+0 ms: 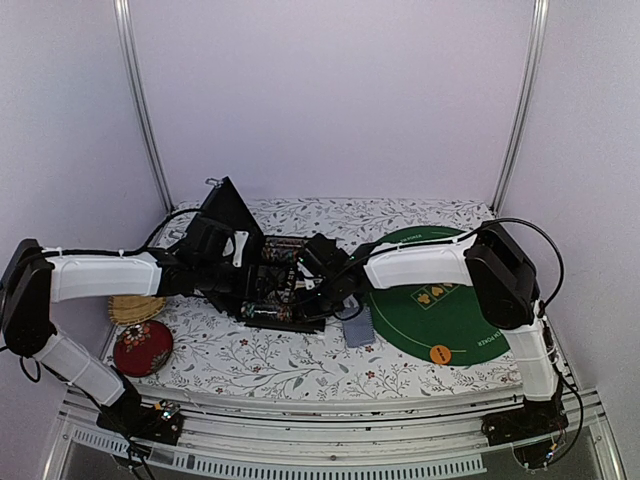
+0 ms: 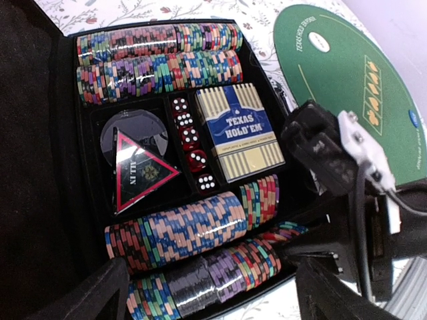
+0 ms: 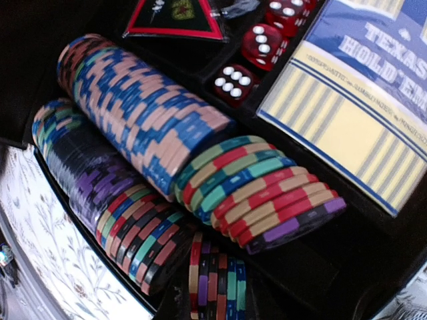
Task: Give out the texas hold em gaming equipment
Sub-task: Pick up the pile of poker chips from the chip case, then pass from the right arm to the left
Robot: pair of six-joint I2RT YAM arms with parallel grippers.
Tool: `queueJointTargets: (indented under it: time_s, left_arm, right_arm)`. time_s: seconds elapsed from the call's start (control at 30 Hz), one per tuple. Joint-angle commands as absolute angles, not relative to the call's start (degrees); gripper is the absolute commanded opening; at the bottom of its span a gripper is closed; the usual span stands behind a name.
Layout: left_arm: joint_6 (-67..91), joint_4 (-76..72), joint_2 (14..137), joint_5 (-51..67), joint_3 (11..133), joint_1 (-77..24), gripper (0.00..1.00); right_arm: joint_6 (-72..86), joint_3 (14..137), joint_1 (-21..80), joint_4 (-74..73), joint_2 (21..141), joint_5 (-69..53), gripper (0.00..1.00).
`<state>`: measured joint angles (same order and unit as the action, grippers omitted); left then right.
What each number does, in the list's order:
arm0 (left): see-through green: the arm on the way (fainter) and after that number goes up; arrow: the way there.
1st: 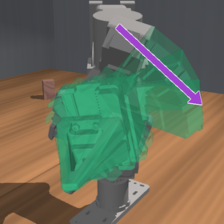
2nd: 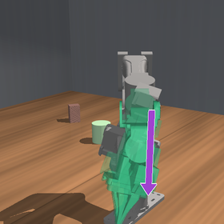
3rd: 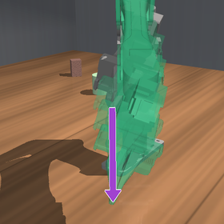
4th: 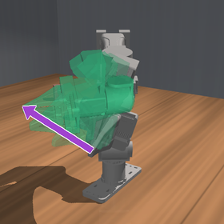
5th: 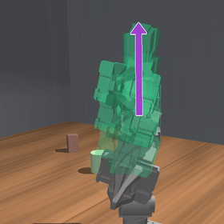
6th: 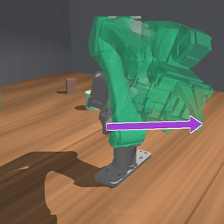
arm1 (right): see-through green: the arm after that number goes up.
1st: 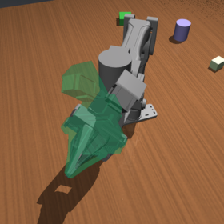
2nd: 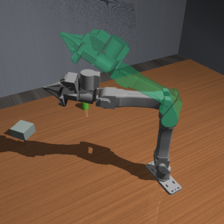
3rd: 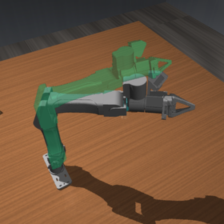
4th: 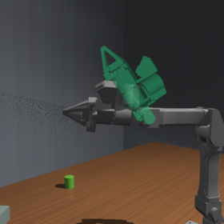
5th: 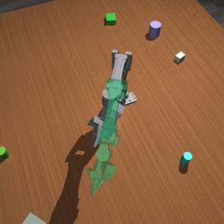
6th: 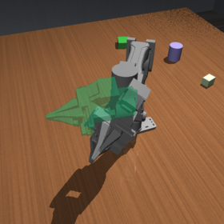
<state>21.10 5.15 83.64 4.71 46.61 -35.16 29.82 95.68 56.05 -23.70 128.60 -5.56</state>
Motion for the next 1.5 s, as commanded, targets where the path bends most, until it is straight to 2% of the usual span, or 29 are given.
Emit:
queueJointTargets:
  time_s: [0.0, 0.33, 0.47, 0.53, 0.67, 0.73, 0.9, 0.93, 1.03, 1.13, 1.23, 1.47]
  left_arm:
    - [20.77, 3.61, 81.76, 5.26, 44.89, -34.41, 0.89]
    - [12.29, -7.93, 69.41, 13.25, 40.34, -35.57, 0.86]
    - [-0.58, -10.06, 63.50, 13.37, 40.08, -40.49, 0.83]
    - [-6.59, -11.83, 61.45, 12.62, 40.14, -43.90, 0.85]
    - [-22.67, -13.21, 61.85, 3.65, 41.79, -55.75, 0.98]
    - [-28.11, -13.40, 65.07, -0.90, 43.57, -59.57, 0.98]
    - [-30.16, -12.41, 76.69, -12.59, 52.28, -65.66, 0.98]
    - [-30.49, -14.24, 78.57, -16.65, 53.08, -66.50, 0.98]
    - [-29.68, -17.14, 83.86, -25.67, 55.54, -67.65, 0.80]
    - [-28.98, -16.88, 86.30, -27.01, 57.45, -67.85, 0.79]
    - [-27.69, -16.72, 87.53, -26.68, 58.85, -67.66, 0.72]
    - [-24.44, -13.55, 87.72, -22.06, 59.12, -67.09, 0.62]
  right_arm:
    - [28.32, 97.65, 55.67, -27.20, 132.66, -2.57, 0.04]
    - [25.66, 98.35, 52.42, -30.55, 115.70, -8.03, 0.02]
    - [22.65, 95.68, 47.17, -30.98, 108.03, -20.32, 0.02]
    - [21.79, 94.59, 45.82, -32.24, 104.92, -26.46, 0.02]
    - [19.38, 92.91, 45.78, -35.02, 101.06, -31.61, 0.03]
    - [19.75, 91.05, 45.74, -33.73, 98.86, -34.43, 0.03]
    - [24.02, 82.41, 45.81, -24.65, 93.37, -41.54, 0.02]
    - [24.92, 81.36, 45.87, -23.60, 92.62, -41.51, 0.03]
    - [25.73, 79.40, 45.98, -23.59, 90.70, -38.24, 0.03]
    - [26.87, 76.44, 46.02, -21.23, 89.53, -38.81, 0.02]
    - [28.06, 75.51, 45.97, -19.78, 89.12, -39.13, 0.02]
    - [28.20, 75.91, 46.03, -19.51, 89.16, -39.36, 0.02]
